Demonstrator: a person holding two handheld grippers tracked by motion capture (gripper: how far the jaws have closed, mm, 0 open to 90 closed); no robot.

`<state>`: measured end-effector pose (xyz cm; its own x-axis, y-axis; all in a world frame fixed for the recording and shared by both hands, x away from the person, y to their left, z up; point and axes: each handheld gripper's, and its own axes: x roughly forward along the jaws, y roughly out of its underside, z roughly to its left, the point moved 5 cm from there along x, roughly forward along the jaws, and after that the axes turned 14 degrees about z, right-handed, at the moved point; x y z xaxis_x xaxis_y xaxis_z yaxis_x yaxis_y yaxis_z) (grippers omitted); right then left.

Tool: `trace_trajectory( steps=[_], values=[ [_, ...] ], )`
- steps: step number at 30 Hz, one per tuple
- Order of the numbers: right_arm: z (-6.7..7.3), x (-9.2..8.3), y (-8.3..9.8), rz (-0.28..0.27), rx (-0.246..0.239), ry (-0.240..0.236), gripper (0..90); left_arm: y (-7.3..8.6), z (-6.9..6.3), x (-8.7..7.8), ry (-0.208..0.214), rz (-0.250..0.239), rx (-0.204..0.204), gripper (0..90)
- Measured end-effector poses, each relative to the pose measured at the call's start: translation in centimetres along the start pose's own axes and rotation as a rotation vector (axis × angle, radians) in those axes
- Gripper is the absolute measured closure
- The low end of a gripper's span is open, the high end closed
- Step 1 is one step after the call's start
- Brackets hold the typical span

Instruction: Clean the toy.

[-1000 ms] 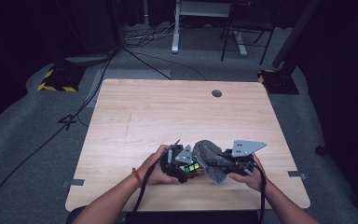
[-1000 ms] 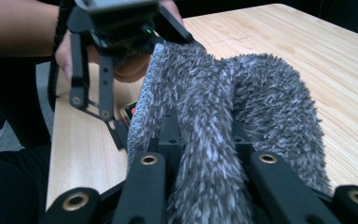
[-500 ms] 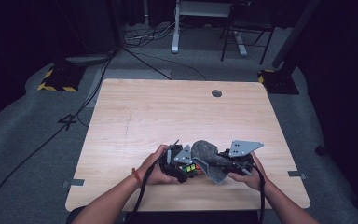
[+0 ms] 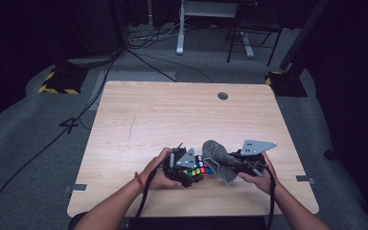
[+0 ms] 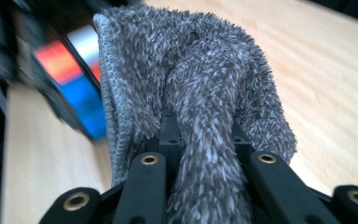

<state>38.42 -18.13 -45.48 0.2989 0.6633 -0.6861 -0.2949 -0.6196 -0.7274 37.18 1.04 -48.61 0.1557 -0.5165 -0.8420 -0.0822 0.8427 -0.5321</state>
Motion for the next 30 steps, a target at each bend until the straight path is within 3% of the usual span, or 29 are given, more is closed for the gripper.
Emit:
trace_trajectory(
  steps=[3, 6, 8, 13, 20, 24, 28, 30],
  values=[
    [1.3, -0.4, -1.0, -0.05, -0.03, -0.044, 75.9, -0.1, -0.3, 0.7, 0.0, 0.026, 0.003, 33.5],
    [2.6, 0.3, -1.3, -0.033, -0.067, -0.069, 75.8, -0.2, -0.4, 0.7, -0.003, 0.021, 0.01, 33.5],
    [3.0, 0.7, -1.3, -0.012, -0.086, -0.049, 75.8, 0.0, -0.4, 0.6, -0.008, 0.027, 0.007, 33.5],
    [2.5, 0.9, -0.7, 0.023, -0.08, -0.013, 75.9, 0.1, 0.1, 0.1, -0.022, 0.009, -0.013, 33.5],
    [0.5, 1.4, 0.9, 0.085, -0.018, 0.011, 75.9, 0.1, 0.3, -0.8, -0.012, -0.04, -0.032, 33.5],
    [-0.1, 1.7, 1.4, 0.105, 0.002, 0.026, 75.9, 0.1, 0.3, -0.9, -0.021, -0.043, -0.03, 33.5],
    [0.1, 0.4, 0.5, 0.03, -0.004, 0.027, 75.9, 0.1, 0.4, -0.5, -0.023, -0.018, -0.031, 33.5],
    [0.8, -0.3, -0.3, -0.018, -0.022, 0.005, 75.9, 0.1, 0.4, -0.1, -0.022, -0.003, -0.031, 33.5]
  ],
)
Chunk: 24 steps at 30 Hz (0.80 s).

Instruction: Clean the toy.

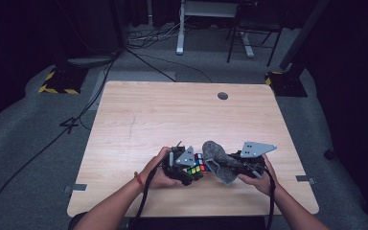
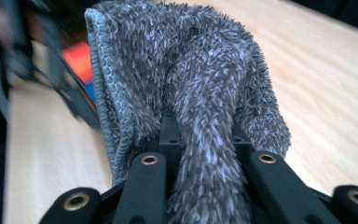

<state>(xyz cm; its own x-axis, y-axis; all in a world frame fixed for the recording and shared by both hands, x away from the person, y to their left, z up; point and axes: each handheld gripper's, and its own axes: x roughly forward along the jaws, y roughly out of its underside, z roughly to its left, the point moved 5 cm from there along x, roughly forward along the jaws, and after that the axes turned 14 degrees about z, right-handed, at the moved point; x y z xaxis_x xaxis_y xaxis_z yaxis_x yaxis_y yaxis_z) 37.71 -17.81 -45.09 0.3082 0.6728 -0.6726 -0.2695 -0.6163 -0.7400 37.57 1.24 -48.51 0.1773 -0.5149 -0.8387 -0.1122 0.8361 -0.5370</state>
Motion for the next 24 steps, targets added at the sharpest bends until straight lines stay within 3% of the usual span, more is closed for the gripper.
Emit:
trace_trajectory(
  steps=[4, 8, 11, 15, 24],
  values=[
    [1.3, -0.3, -1.0, -0.037, -0.032, -0.043, 75.9, -0.1, -0.4, 0.7, 0.007, 0.017, 0.012, 33.5],
    [2.2, 0.8, -0.9, 0.005, -0.063, -0.043, 75.9, -0.1, -0.5, 0.3, -0.007, 0.014, 0.021, 33.5],
    [1.7, 1.0, -0.6, 0.027, -0.058, -0.024, 75.9, 0.0, -0.3, 0.0, -0.008, -0.001, 0.011, 33.5],
    [0.6, 1.1, 0.2, 0.057, -0.008, -0.013, 76.0, 0.0, 0.0, -0.5, -0.005, -0.027, -0.004, 33.5],
    [-1.1, 2.2, 2.1, 0.163, 0.036, 0.027, 76.0, -0.3, -0.2, -1.6, 0.007, -0.086, 0.004, 33.5]
  ],
)
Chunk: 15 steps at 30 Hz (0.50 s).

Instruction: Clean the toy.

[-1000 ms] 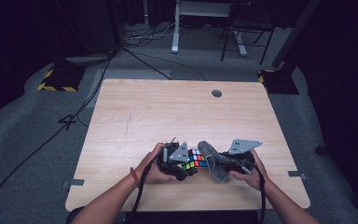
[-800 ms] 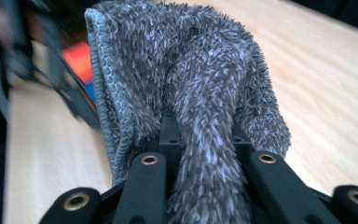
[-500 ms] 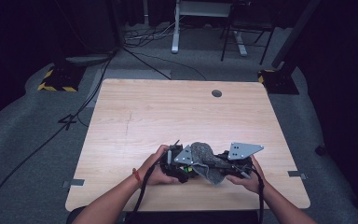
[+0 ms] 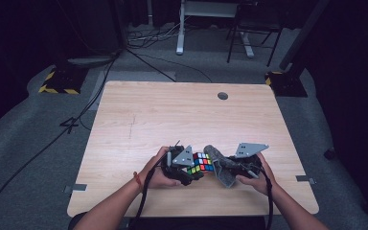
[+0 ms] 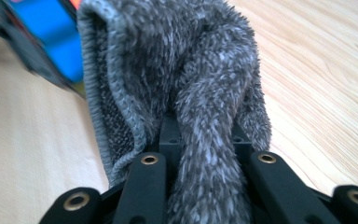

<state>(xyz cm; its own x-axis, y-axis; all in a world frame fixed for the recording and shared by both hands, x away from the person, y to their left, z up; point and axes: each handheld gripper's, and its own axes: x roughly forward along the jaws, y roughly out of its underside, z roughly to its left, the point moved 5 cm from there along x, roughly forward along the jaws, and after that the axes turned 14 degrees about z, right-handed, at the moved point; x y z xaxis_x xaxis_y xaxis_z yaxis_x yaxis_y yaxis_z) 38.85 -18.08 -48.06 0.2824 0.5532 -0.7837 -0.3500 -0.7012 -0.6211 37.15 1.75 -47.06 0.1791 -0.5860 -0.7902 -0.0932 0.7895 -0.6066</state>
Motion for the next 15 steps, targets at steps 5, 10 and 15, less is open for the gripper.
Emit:
trace_trajectory(
  steps=[5, 10, 15],
  values=[
    [0.0, -0.1, 0.0, -0.041, 0.016, -0.06, 75.9, -0.1, 0.0, -0.1, 0.013, -0.032, -0.006, 33.5],
    [0.9, -1.1, -0.7, -0.132, -0.002, -0.149, 75.9, 0.1, 0.0, 0.7, 0.034, -0.018, -0.017, 33.2],
    [1.5, -1.6, -1.2, -0.174, -0.027, -0.178, 75.9, 0.2, -0.4, 1.6, 0.024, 0.041, 0.012, 32.9]
  ],
)
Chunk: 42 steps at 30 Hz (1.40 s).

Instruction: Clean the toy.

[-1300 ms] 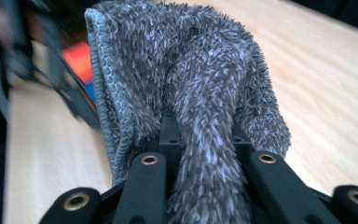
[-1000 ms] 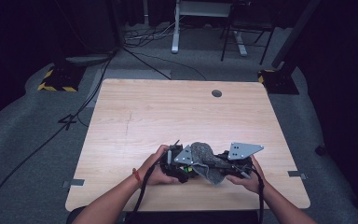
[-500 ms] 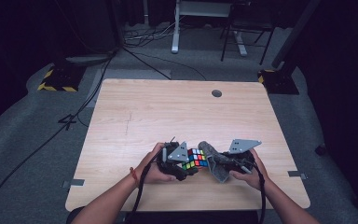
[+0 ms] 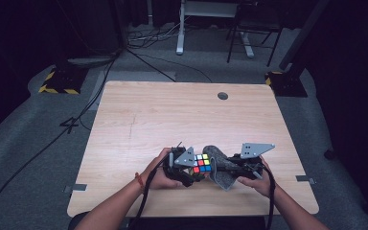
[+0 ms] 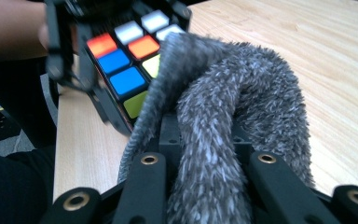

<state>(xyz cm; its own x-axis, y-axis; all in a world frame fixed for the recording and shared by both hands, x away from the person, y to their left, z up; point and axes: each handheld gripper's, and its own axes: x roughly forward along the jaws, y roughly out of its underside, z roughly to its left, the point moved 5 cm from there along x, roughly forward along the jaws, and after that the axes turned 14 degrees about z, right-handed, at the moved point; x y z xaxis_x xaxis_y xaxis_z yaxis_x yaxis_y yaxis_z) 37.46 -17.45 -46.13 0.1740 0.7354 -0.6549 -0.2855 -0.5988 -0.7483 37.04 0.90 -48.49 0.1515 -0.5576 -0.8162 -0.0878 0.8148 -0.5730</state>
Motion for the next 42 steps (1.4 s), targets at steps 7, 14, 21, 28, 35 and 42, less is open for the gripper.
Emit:
trace_trajectory(
  steps=[7, 14, 21, 28, 35, 42],
  values=[
    [0.8, 0.0, -0.5, -0.003, -0.036, 0.018, 75.9, 0.1, 0.0, 0.1, 0.022, 0.001, -0.004, 32.2],
    [0.7, 0.7, -0.1, 0.041, -0.024, 0.043, 75.9, -0.1, 0.2, -0.9, 0.023, -0.063, -0.02, 33.0],
    [0.0, 1.9, 1.0, 0.133, 0.003, 0.073, 75.8, -0.3, 0.3, -1.5, 0.011, -0.087, -0.021, 33.1],
    [0.8, -0.1, -0.1, -0.029, -0.031, 0.021, 75.5, -0.1, 0.1, -0.5, 0.006, -0.038, -0.015, 32.9],
    [0.9, 0.4, 0.3, -0.013, -0.001, 0.014, 75.7, -0.1, 0.1, -0.2, -0.007, -0.022, -0.028, 32.5],
    [2.0, 0.4, -0.4, -0.035, -0.052, 0.002, 75.8, 0.1, 0.1, 0.0, -0.002, 0.001, -0.022, 31.0]
  ],
)
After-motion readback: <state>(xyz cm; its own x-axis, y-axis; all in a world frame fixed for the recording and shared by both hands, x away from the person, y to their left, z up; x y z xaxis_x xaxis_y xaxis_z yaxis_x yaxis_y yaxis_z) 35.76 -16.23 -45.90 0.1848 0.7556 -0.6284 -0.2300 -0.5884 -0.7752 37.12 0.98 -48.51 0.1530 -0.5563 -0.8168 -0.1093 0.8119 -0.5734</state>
